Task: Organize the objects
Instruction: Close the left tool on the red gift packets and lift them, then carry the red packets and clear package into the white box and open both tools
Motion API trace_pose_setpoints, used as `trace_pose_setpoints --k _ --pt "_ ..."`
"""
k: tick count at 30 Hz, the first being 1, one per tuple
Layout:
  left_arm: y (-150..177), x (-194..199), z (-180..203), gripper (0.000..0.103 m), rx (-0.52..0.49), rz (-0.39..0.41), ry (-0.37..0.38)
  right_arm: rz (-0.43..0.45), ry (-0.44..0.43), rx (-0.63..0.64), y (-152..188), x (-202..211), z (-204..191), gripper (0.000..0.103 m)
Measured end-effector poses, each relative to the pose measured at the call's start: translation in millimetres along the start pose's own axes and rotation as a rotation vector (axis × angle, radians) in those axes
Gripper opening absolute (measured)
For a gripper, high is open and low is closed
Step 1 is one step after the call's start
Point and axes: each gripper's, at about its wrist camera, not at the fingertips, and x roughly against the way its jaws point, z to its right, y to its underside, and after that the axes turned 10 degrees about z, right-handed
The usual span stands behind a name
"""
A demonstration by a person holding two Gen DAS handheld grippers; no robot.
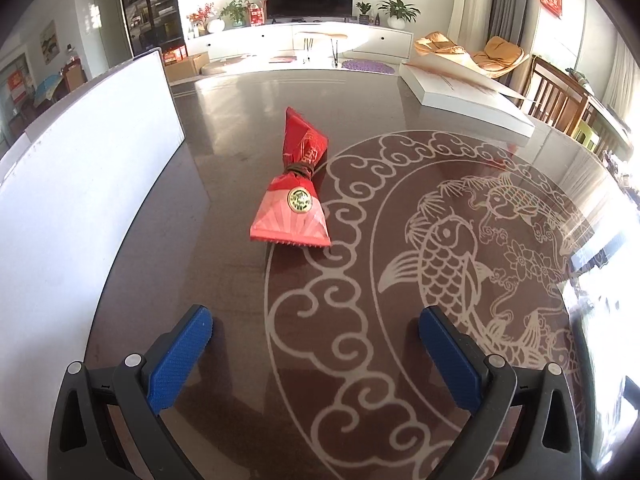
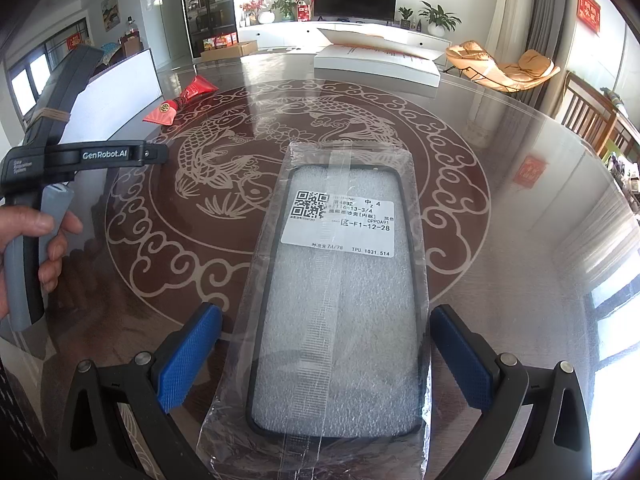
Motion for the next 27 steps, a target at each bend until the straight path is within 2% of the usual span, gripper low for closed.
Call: trace_pose_setpoints --k 9,20,21,22,23,25,27 --pt "-45.9 -45.3 -2.6 0.103 -0.024 0.001 0.024 0.0 0.0 0.0 -0.1 0.0 0.3 0.103" --pt "-51.4 -49.1 -4.1 0.102 -0.028 0.0 0.04 0.0 0.0 0.0 0.0 -0.2 0.5 0.103" --pt "-51.7 -46.8 -5.7 0.09 -0.024 0.024 0.027 0.0 0.0 0.0 0.1 -0.2 0.4 0.103" --pt "-52.5 -43.2 -8.2 0.053 -0.018 0.058 0.027 0.0 0.0 0.0 0.1 -0.2 0.4 0.103" --pt "-53.0 -41.3 -12.6 0.023 -0.005 0.07 0.02 0.0 0.0 0.0 0.0 -0.2 0.5 0.103" --pt "-50.4 -38.1 -22.8 0.023 0.037 0.073 0.056 0.0 -0.001 0.0 -0.3 -0.7 0.5 0.103" --pt "-40.3 -28.3 -26.8 0.023 0.041 0.074 0.039 0.0 -0.001 0.0 -0.6 -1.0 0.5 0.103"
